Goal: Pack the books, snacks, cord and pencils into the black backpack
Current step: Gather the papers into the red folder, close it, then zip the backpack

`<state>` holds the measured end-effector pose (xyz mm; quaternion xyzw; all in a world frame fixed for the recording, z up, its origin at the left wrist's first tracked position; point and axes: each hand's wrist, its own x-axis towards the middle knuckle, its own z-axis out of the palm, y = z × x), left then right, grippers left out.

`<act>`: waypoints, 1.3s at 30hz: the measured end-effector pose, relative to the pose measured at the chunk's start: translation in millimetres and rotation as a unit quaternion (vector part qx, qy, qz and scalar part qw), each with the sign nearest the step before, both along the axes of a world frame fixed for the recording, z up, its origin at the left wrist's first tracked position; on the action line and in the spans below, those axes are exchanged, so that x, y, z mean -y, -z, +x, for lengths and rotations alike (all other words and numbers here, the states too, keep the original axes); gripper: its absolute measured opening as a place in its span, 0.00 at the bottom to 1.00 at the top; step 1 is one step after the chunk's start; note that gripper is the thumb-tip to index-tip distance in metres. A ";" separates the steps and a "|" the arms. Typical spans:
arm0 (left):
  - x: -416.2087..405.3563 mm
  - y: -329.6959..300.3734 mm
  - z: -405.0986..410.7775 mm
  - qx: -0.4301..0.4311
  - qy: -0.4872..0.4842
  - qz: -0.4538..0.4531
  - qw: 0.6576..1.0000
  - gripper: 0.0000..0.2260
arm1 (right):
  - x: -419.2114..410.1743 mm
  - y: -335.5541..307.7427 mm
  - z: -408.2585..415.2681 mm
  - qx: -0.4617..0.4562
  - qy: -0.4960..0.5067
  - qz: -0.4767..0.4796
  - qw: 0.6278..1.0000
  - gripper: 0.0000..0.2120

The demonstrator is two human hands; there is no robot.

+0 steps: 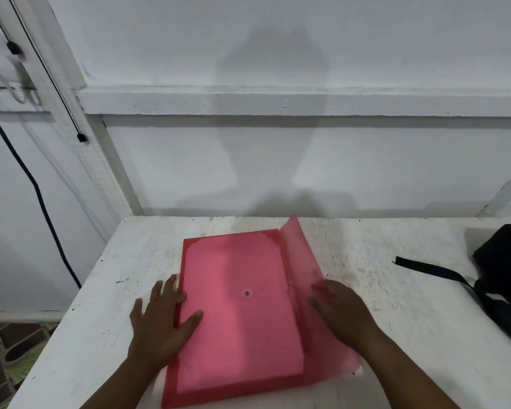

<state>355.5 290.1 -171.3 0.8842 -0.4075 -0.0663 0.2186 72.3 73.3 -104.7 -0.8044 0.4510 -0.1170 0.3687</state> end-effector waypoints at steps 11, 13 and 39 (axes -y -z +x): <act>-11.3 -12.3 -11.0 -0.067 -0.007 -0.113 0.991 0.36 | -64.8 28.2 66.0 -0.219 -0.169 -0.113 0.954 0.43; -13.4 -6.0 -9.2 -0.030 -0.024 -0.109 0.993 0.26 | -72.8 34.2 66.0 -0.228 -0.175 -0.116 0.951 0.41; 9.2 -68.4 -23.2 -0.072 0.289 0.081 0.951 0.23 | -72.9 59.2 22.1 -0.063 -0.066 -0.191 0.977 0.21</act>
